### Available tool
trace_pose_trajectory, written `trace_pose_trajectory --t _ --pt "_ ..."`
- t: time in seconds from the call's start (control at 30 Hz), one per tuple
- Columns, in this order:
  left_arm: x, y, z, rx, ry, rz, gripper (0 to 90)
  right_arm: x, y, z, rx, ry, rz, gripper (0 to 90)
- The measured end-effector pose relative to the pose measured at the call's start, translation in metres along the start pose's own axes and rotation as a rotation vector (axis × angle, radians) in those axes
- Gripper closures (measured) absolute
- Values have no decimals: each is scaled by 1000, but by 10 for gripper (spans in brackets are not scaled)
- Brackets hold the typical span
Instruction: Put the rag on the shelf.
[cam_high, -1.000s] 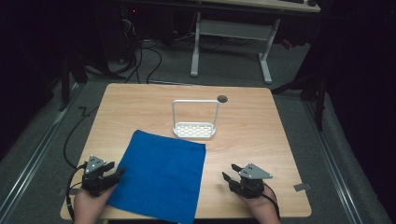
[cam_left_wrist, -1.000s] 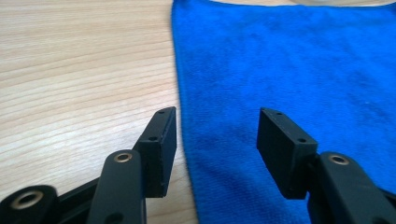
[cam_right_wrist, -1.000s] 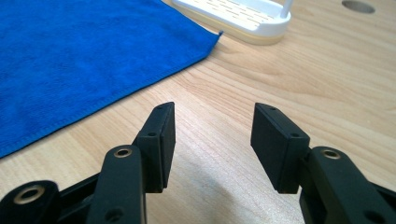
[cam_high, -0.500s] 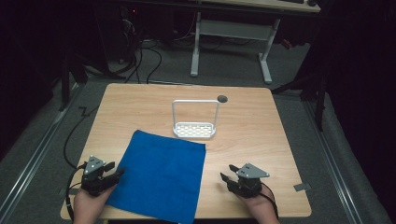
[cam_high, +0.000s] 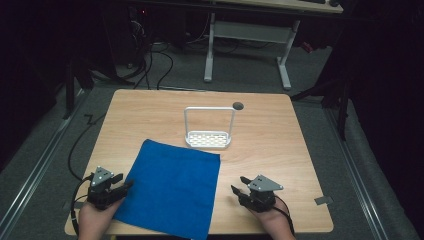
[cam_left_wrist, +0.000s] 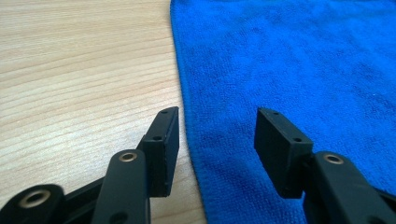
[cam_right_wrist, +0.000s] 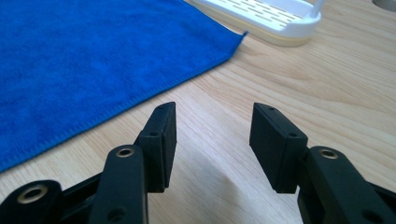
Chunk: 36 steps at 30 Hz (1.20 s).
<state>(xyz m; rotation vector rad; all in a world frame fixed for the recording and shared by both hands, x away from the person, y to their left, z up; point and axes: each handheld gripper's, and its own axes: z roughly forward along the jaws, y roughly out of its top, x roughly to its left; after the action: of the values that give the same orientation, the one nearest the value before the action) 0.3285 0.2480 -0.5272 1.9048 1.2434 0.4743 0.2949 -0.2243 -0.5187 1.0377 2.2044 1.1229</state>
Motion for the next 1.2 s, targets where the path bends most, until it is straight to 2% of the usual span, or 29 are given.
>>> trace_pose_trajectory --t 0.07,0.1,0.17,0.33,0.37,0.4,0.43,0.47,0.5,0.53,0.57,0.6,0.8,0.87,0.97,1.0,1.2 --pt "1 0 -1 -3 -3 -1 513 4 3 3 -4 16 7 521" --pt "1 0 -1 -2 -4 0 515 10 7 6 -12 38 13 522" --pt "1 0 0 -1 -4 1 517 12 8 7 -16 45 12 526" --pt "0 0 2 10 -16 5 539 30 24 16 -39 91 -14 583" --pt "0 0 2 13 -19 7 557 37 30 20 -39 109 -28 662" --pt "0 0 2 16 -20 11 557 37 30 20 -39 109 -28 662" --pt "0 -1 2 20 -31 14 580 43 33 25 -25 126 -44 756" --pt "0 -1 2 23 -34 17 597 48 34 28 -12 139 -63 800" --pt "0 -1 2 23 -34 17 612 48 34 28 -12 139 -63 800" --pt "0 -1 2 27 -36 18 612 51 33 29 5 147 -77 839" --pt "0 -1 2 30 -40 20 653 55 32 33 39 160 -99 896" --pt "0 -2 3 33 -43 22 653 55 32 33 39 160 -99 896" --pt "-4 -2 5 76 -39 67 813 61 28 40 103 175 -131 900" --pt "-5 -1 6 83 -36 79 831 62 25 44 134 179 -141 900" --pt "-6 -1 6 83 -32 89 846 61 24 46 154 176 -139 900" --pt "-6 -1 6 85 -36 91 859 59 23 46 151 179 -130 900" --pt "-8 -2 6 90 -60 98 863 56 22 44 152 170 -144 900"
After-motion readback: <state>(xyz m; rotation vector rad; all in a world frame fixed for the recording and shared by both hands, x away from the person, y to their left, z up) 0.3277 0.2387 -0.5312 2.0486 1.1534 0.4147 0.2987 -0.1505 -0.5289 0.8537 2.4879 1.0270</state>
